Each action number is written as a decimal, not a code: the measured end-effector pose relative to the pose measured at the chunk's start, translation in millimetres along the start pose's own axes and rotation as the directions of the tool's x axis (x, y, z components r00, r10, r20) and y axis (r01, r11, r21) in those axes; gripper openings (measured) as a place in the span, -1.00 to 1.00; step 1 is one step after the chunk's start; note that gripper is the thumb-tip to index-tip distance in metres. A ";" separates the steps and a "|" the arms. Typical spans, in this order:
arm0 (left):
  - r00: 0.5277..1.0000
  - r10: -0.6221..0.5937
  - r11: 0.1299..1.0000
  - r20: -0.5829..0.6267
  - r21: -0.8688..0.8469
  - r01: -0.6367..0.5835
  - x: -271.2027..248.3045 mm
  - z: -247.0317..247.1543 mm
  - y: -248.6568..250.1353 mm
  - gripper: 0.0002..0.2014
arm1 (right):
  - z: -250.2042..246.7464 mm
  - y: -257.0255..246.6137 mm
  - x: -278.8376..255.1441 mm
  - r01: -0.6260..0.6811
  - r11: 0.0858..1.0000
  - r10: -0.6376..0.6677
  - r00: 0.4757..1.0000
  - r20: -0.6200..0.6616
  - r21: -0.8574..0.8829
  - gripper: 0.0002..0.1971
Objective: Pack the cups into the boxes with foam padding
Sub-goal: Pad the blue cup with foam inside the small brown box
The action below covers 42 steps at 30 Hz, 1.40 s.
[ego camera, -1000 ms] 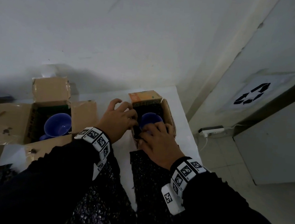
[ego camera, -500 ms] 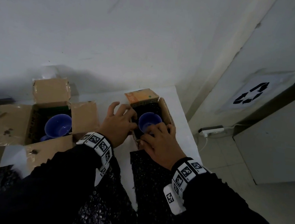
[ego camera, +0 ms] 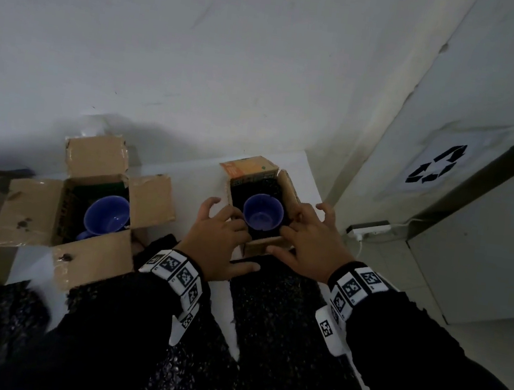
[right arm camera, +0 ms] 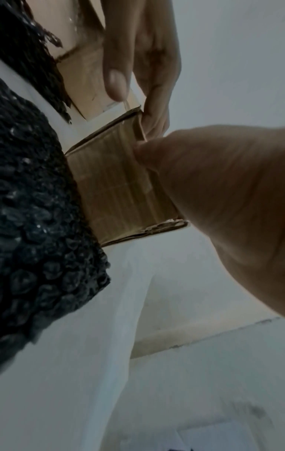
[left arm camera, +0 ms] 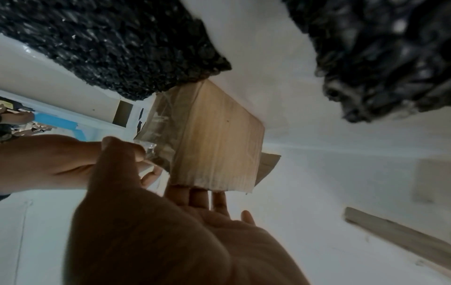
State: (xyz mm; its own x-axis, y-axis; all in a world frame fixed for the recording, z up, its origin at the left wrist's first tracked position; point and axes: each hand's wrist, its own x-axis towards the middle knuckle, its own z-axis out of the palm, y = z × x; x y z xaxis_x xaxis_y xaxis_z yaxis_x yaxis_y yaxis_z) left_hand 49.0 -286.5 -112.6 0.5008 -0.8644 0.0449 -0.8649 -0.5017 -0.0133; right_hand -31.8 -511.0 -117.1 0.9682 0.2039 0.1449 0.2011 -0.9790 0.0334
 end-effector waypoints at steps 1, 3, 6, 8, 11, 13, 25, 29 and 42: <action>1.000 -0.012 0.999 0.011 0.032 0.011 1.9 -0.5 3.0 -0.38 | 1.1 -0.8 0.3 -0.010 1.000 0.010 1.000 0.016 0.003 -0.52; 0.997 -0.053 0.997 0.064 0.067 0.049 6.5 -2.9 9.3 -0.34 | 1.1 -2.6 4.4 -0.017 1.000 0.017 0.997 0.076 0.011 -0.43; 0.994 -0.097 0.994 0.051 0.061 0.094 12.5 -3.6 12.4 -0.33 | -4.0 -5.4 18.4 -0.011 0.999 0.006 0.990 0.139 0.032 -0.29; 0.998 -0.064 0.997 -0.023 0.051 0.065 10.0 2.3 9.2 -0.56 | -9.1 -4.1 29.3 -0.046 0.996 0.040 0.996 0.081 0.075 -0.37; 0.994 -0.032 0.999 -0.106 0.036 0.037 2.5 14.5 3.3 -0.70 | -8.0 0.9 48.8 -0.128 0.991 0.127 0.991 0.049 0.028 -0.41; 0.994 -0.020 0.999 -0.111 0.046 0.026 2.9 17.8 2.3 -0.75 | -4.6 3.6 60.3 -0.163 0.987 0.163 0.981 0.107 -0.005 -0.35; 0.990 -0.013 0.999 -0.139 0.034 0.018 0.7 20.3 1.2 -0.68 | 6.9 7.8 75.8 -0.247 0.969 0.236 0.939 0.249 0.011 -0.33; 0.990 -0.045 0.996 -0.136 0.068 0.055 -4.1 19.2 9.8 -0.88 | 2.1 15.2 46.2 -0.297 0.934 0.309 0.951 -0.033 0.197 -0.62; 0.960 -0.233 0.972 -0.158 -0.020 0.233 -26.3 5.7 52.2 -0.43 | 32.0 -38.3 -121.2 -0.448 0.857 0.418 0.893 0.165 0.254 -0.47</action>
State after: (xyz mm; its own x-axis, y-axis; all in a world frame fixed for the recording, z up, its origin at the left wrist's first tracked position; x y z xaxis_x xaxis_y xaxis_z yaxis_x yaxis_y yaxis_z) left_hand -9.1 -290.1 -120.2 0.6770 -0.7073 0.2036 -0.7248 -0.6887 0.0176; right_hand -152.1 -498.3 -167.6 0.9734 -0.2281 -0.0197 -0.2241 -0.9312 -0.2876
